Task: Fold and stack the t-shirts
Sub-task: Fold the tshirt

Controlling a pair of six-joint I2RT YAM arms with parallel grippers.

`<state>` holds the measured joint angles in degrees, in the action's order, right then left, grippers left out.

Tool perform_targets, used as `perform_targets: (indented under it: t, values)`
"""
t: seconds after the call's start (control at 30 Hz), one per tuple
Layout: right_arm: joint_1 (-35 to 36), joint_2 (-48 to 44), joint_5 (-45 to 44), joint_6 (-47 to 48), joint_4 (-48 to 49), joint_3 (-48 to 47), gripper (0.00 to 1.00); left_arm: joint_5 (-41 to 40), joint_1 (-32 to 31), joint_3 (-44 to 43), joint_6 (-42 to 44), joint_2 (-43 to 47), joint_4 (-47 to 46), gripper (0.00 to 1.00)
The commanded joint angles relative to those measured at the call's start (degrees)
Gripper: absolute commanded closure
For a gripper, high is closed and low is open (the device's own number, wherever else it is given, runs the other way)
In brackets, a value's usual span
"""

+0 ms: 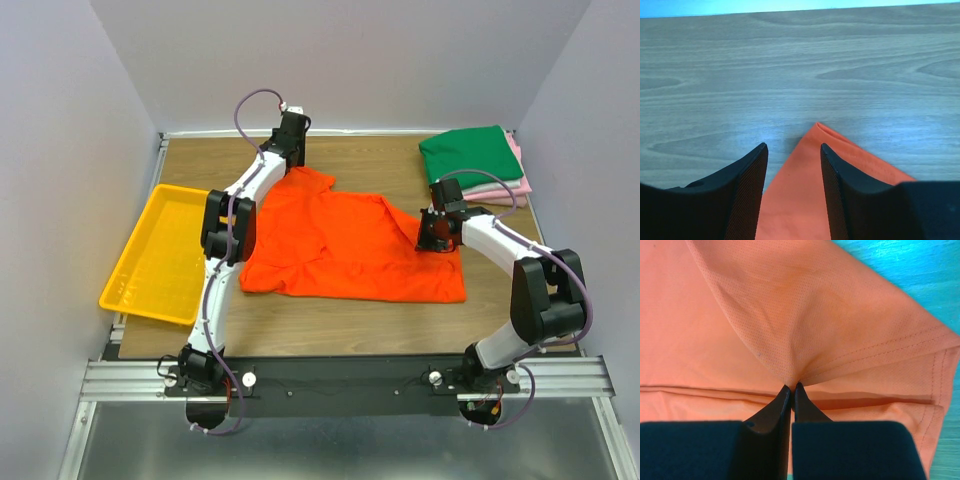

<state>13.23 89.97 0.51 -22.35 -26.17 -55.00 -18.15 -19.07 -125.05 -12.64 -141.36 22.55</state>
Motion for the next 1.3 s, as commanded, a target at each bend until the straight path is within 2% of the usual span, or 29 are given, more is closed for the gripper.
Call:
perform_targets:
  t: [0.0, 0.33, 0.97, 1.17, 1.27]
  values:
    - [0.30, -2.17, 1.86, 0.90, 1.21, 0.86, 0.91, 1.80, 0.70, -2.47, 2.36, -2.60, 3.47, 0.46]
    - [0.30, -2.87, 2.83, 0.90, 1.57, 1.30, 0.91, 7.07, 0.79, -5.99, 3.24, -5.15, 2.94, 0.46]
    - [0.30, -4.54, 3.88, 1.17, 1.92, 1.83, 0.91, 9.89, 1.05, -11.88, 2.27, -10.78, 5.76, 0.49]
    - [0.39, -4.54, 3.97, 1.17, 2.18, 2.00, 0.91, 10.42, 1.23, -11.88, 2.01, -11.39, 5.32, 0.69]
    - [0.39, -4.81, 3.62, 1.08, 2.27, 2.09, 0.91, 10.50, 1.40, -11.70, 2.01, -11.83, 5.31, 0.83]
